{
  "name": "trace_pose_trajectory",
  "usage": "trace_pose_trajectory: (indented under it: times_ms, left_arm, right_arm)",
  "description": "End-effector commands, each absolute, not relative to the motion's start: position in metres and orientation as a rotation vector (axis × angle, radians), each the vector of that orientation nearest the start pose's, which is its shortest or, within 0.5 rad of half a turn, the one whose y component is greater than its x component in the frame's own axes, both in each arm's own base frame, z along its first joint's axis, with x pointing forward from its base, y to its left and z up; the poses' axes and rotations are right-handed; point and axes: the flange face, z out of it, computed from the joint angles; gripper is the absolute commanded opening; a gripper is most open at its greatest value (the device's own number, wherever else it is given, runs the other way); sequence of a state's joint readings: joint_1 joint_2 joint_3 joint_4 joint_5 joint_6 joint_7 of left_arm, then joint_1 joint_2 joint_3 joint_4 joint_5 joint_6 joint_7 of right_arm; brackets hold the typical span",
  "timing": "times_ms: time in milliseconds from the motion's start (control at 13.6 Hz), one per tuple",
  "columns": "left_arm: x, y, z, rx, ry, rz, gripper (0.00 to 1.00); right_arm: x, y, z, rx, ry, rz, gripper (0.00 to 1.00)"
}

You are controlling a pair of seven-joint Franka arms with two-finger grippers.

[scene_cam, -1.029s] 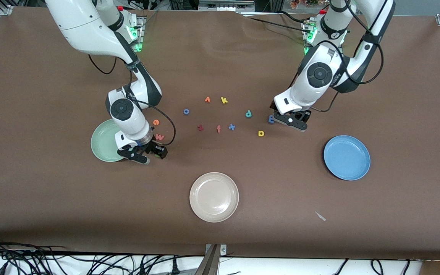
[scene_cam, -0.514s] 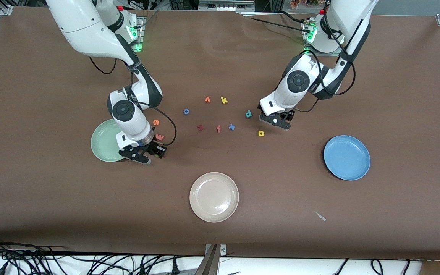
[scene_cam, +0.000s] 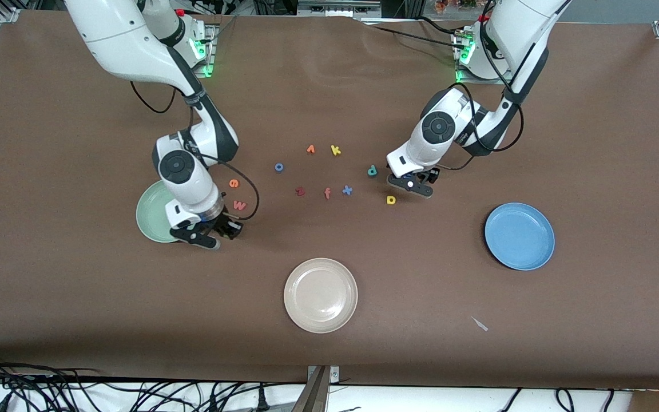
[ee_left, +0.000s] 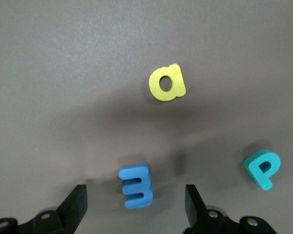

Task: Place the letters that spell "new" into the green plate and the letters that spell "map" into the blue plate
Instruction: 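Drop the green letter in the green plate while the left gripper lifts blue letter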

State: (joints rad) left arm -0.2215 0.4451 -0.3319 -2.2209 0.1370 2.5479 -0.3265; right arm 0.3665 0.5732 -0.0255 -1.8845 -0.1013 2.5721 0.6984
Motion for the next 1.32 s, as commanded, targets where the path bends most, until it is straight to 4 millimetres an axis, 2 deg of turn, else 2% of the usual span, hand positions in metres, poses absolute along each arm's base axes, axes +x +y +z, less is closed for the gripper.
trace_pose_trajectory:
  times_ms: [0, 73, 294, 367, 441, 514, 588, 661, 735, 882, 1029, 1102, 1249]
  left_arm:
    - [0.457, -0.3, 0.173, -3.11, 0.505, 0.151, 0.74]
    - [0.457, -0.3, 0.171, -3.096, 0.528, 0.145, 0.71]
    - [0.457, -0.299, 0.169, -3.088, 0.512, 0.14, 0.6]
    - [0.456, -0.299, 0.167, -3.087, 0.512, 0.147, 0.53]
    - [0.457, -0.298, 0.167, -3.088, 0.508, 0.147, 0.44]
    - [0.457, -0.298, 0.167, -3.088, 0.508, 0.147, 0.34]
    - [0.457, -0.298, 0.167, -3.087, 0.51, 0.147, 0.21]
    - [0.457, -0.297, 0.167, -3.087, 0.505, 0.147, 0.08]
    - [0.46, -0.294, 0.169, -3.079, 0.517, 0.132, 0.0]
    - [0.478, -0.28, 0.182, -3.074, 0.504, 0.096, 0.0]
    - [0.504, -0.263, 0.209, -3.023, 0.527, 0.151, 0.0]
    - [0.523, -0.248, 0.229, -2.992, 0.561, 0.218, 0.0]
    - [0.551, -0.223, 0.257, -2.957, 0.612, 0.298, 0.0]
  right_arm:
    - [0.602, 0.171, 0.263, -3.227, 0.394, -0.047, 0.11]
    - [0.597, 0.149, 0.26, -3.25, 0.436, 0.009, 0.11]
    - [0.563, 0.099, 0.239, -3.244, 0.55, 0.049, 0.12]
    - [0.548, 0.089, 0.234, -3.222, 0.571, 0.003, 0.27]
    - [0.54, 0.078, 0.228, -3.21, 0.599, -0.026, 0.63]
    - [0.54, 0.076, 0.227, -3.203, 0.621, -0.022, 0.99]
    - [0.541, 0.076, 0.229, -3.159, 0.722, -0.018, 1.0]
    - [0.543, 0.08, 0.232, -3.083, 0.904, -0.012, 0.99]
    - [0.544, 0.086, 0.233, -3.043, 1.013, -0.018, 0.99]
    - [0.546, 0.1, 0.237, -2.947, 1.219, -0.031, 0.98]
    - [0.553, 0.136, 0.239, -2.732, 1.596, -0.05, 0.98]
    - [0.554, 0.153, 0.233, -2.604, 1.795, -0.053, 0.99]
    - [0.554, 0.195, 0.228, -2.529, 1.886, -0.065, 0.99]
